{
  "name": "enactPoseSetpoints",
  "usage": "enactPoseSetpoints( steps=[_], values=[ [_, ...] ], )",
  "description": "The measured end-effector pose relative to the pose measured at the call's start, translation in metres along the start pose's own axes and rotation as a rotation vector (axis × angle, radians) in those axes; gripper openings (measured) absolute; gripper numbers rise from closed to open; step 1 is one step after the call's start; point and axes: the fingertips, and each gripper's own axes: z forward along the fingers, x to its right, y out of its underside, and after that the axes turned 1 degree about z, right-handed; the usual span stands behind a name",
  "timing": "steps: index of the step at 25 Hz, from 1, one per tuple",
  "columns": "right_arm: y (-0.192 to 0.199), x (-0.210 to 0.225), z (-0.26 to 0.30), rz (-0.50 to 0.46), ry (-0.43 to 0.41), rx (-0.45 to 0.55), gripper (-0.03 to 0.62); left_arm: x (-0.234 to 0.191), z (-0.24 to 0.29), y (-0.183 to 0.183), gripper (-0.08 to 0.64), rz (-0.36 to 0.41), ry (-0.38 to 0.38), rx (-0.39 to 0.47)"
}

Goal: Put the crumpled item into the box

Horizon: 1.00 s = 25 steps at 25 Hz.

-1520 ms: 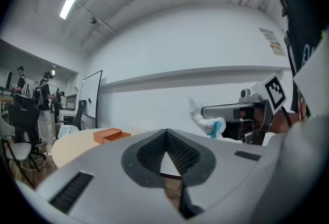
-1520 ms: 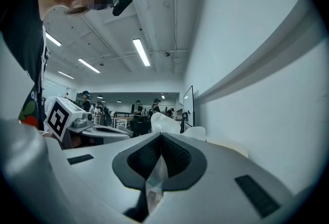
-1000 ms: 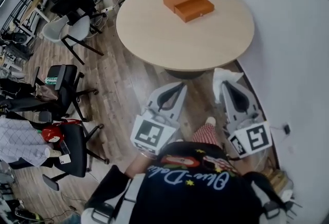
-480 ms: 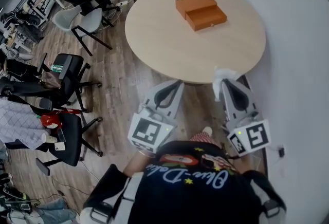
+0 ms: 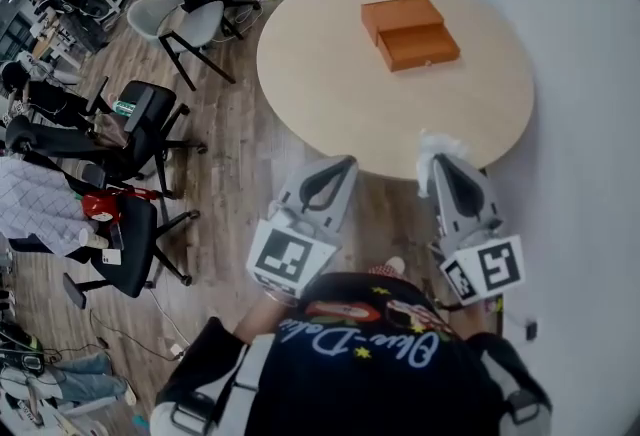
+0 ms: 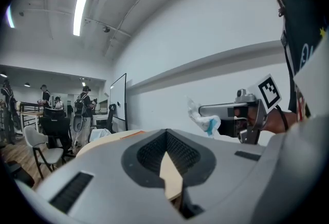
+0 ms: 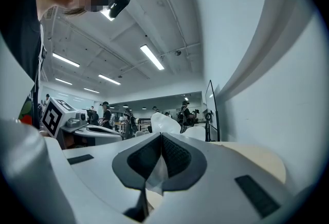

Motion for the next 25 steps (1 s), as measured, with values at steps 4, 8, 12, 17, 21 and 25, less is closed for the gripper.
enactPoseSetpoints(
  steps=[4,8,12,17,21,25],
  values=[
    [0.000,0.015,0.004,0.009,-0.032,-0.003,0.000,0.001,0.013,-0.002,-0.008,-0.002,-0.033,-0.010],
    [0.002,0.031,0.002,0.020,-0.053,-0.011,0.000,0.009,0.025,-0.003,-0.008,0.002,-0.057,-0.024],
    [0.005,0.045,0.003,0.033,-0.086,-0.009,0.000,0.014,0.034,-0.003,-0.008,0.005,-0.096,-0.035],
    [0.008,0.057,0.011,0.042,-0.161,-0.015,0.000,0.017,0.038,-0.004,-0.008,-0.007,-0.166,-0.049],
    [0.014,0.064,0.012,0.049,-0.214,-0.017,0.000,0.022,0.043,0.002,-0.008,-0.019,-0.213,-0.068],
    [0.021,0.070,0.012,0.057,-0.237,-0.019,0.000,0.028,0.050,0.005,-0.008,-0.026,-0.227,-0.064]
  ],
)
